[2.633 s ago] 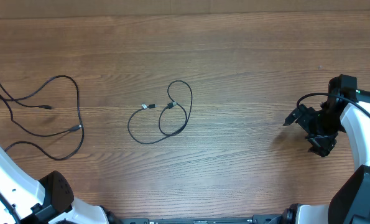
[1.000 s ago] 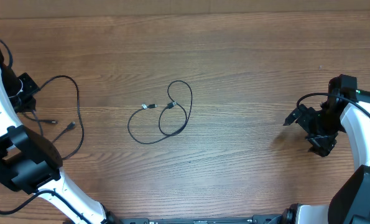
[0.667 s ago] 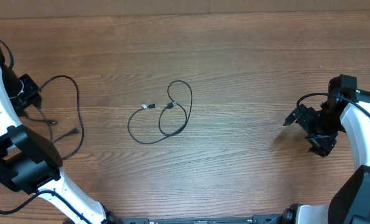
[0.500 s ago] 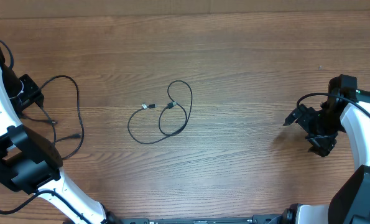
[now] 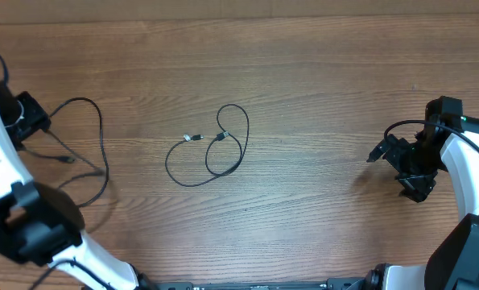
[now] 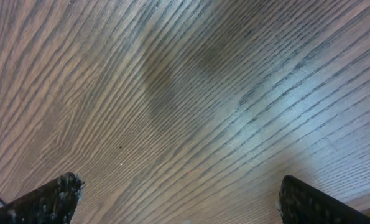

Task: Untangle cables

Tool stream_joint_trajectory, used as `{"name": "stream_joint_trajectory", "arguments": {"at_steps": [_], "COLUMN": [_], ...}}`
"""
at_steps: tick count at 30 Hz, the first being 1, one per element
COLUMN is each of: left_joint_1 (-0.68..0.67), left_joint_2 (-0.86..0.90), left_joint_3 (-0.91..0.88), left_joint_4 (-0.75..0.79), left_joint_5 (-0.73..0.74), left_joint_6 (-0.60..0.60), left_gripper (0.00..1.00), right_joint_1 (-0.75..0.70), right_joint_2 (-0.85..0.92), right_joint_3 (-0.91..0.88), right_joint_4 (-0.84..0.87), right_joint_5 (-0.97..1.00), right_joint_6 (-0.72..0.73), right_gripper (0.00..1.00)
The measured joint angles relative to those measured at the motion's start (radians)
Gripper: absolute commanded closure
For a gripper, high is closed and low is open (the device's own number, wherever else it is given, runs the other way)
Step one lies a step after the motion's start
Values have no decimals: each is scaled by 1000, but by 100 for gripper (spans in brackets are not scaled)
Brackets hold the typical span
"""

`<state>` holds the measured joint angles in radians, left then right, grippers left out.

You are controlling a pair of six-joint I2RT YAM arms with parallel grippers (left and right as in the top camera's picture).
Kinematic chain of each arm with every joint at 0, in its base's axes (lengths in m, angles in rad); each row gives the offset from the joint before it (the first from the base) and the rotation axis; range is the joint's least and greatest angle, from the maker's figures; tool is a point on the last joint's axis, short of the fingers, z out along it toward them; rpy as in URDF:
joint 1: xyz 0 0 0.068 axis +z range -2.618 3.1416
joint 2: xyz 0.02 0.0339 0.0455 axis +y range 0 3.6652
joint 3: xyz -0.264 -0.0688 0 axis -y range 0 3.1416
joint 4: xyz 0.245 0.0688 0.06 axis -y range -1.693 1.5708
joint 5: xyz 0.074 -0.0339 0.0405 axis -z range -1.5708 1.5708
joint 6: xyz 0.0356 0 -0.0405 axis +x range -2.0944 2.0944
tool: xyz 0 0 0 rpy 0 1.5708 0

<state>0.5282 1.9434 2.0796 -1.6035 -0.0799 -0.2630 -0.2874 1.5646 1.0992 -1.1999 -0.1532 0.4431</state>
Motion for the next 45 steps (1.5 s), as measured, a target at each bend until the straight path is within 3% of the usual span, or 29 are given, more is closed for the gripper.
{"name": "stream_joint_trajectory", "arguments": {"at_steps": [9, 19, 37, 42, 45], "left_joint_1": [0, -24, -275, -278, -278], "left_joint_2": [-214, -223, -285, -338, -379], "left_joint_3": [1, 1, 0, -62, -131], "left_joint_4": [11, 3, -84, -83, -71], "left_joint_5": [16, 53, 14, 8, -6], "left_joint_6": [0, 0, 8, 6, -5], "left_gripper": [46, 45, 44, 44, 39], "right_joint_1": [0, 0, 0, 0, 0], "right_joint_2": [0, 0, 0, 0, 0], "right_joint_3": [0, 0, 0, 0, 0], "right_joint_4": [3, 3, 3, 3, 4], "right_joint_5": [0, 0, 0, 0, 0], "right_joint_6": [0, 1, 1, 0, 1], "right_gripper": [0, 0, 0, 0, 0]}}
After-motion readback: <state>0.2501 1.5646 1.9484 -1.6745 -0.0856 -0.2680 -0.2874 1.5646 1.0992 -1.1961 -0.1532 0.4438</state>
